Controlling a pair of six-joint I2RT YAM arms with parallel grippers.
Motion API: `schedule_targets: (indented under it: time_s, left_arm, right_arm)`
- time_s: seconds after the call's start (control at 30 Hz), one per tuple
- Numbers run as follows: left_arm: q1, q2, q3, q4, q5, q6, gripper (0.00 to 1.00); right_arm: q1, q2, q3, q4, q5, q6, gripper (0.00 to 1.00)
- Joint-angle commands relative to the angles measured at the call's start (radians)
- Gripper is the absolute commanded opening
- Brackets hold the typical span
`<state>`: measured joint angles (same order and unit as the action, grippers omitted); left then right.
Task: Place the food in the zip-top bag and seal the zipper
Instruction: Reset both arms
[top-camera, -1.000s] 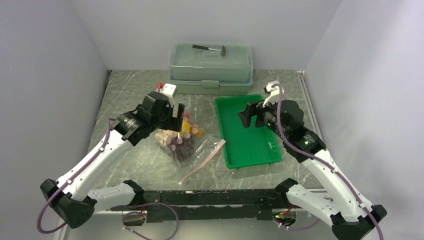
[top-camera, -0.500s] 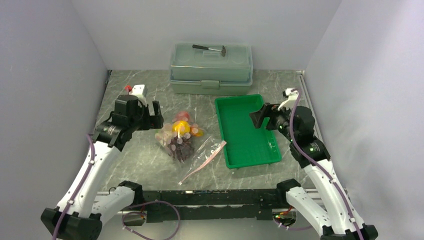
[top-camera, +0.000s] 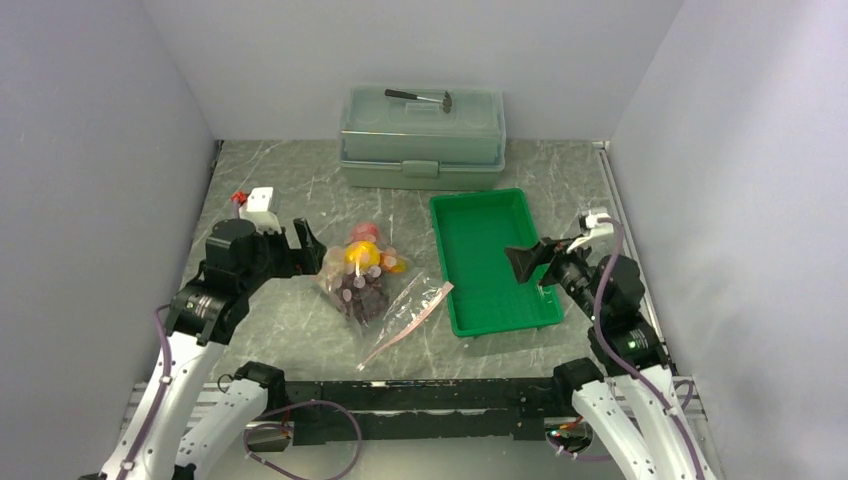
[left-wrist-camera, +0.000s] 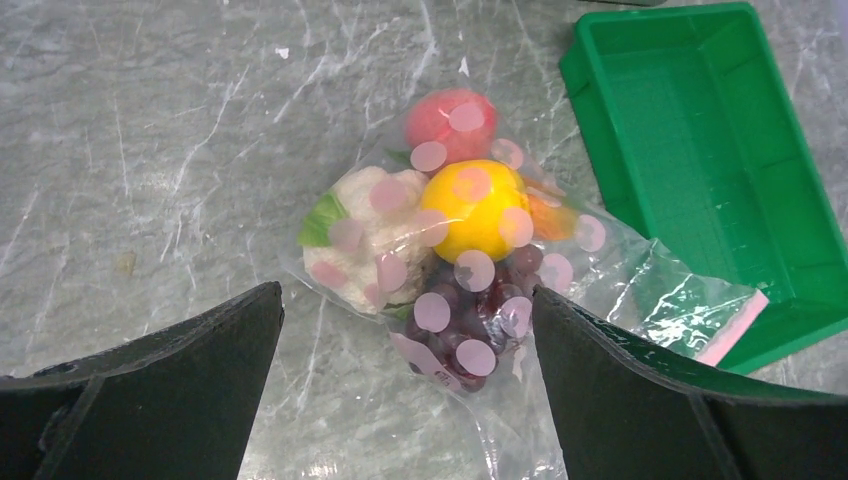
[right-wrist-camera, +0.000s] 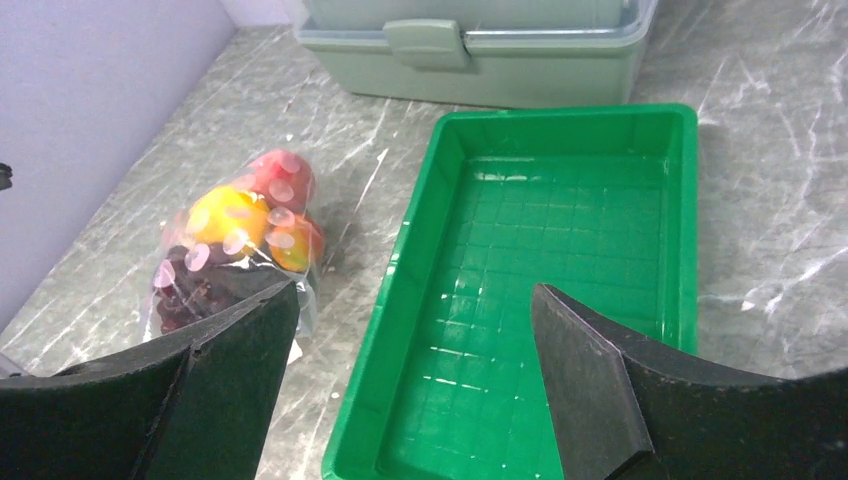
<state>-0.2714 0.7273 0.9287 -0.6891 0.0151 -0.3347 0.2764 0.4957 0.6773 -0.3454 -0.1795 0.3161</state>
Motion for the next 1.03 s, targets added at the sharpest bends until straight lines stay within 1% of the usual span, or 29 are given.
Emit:
schedule_targets:
  time_s: [0.0, 0.07, 0.1, 0.23, 0.53, 0.8, 0.93, 1.0]
  left_arm:
    - [0.005, -0.040, -0.009, 0.059, 0.048, 0.006, 1.00]
    - [0.005, -0.055, -0.007, 0.051, 0.062, 0.021, 1.00]
    - [0.005, -0.070, -0.013, 0.054, 0.067, 0.023, 1.00]
    - [0.005, -0.135, -0.036, 0.084, 0.100, 0.038, 1.00]
    - [0.005, -0.232, -0.057, 0.127, 0.121, 0.048, 1.00]
    - [0.005, -0.238, -0.058, 0.131, 0.128, 0.052, 0.99]
    - [0.005, -0.188, -0.043, 0.113, 0.168, 0.054, 0.99]
    - [0.005, -0.184, -0.046, 0.124, 0.165, 0.050, 0.99]
  right_arm:
    - [0.000, -0.083, -0.047, 0.088, 0.032, -0.022, 0.91]
    - [0.000, -0.106, -0.058, 0.111, 0.005, -0.027, 0.99]
    - [0.000, -0.114, -0.059, 0.116, -0.003, -0.029, 1.00]
    - [-0.001, -0.157, -0.074, 0.146, -0.023, -0.027, 1.00]
    - [0.001, -0.234, -0.110, 0.204, -0.068, -0.017, 1.00]
    - [0.001, -0.219, -0.107, 0.203, -0.087, -0.017, 1.00]
    - [0.001, -0.217, -0.109, 0.208, -0.085, -0.017, 1.00]
    - [0.001, -0.216, -0.108, 0.209, -0.086, -0.016, 1.00]
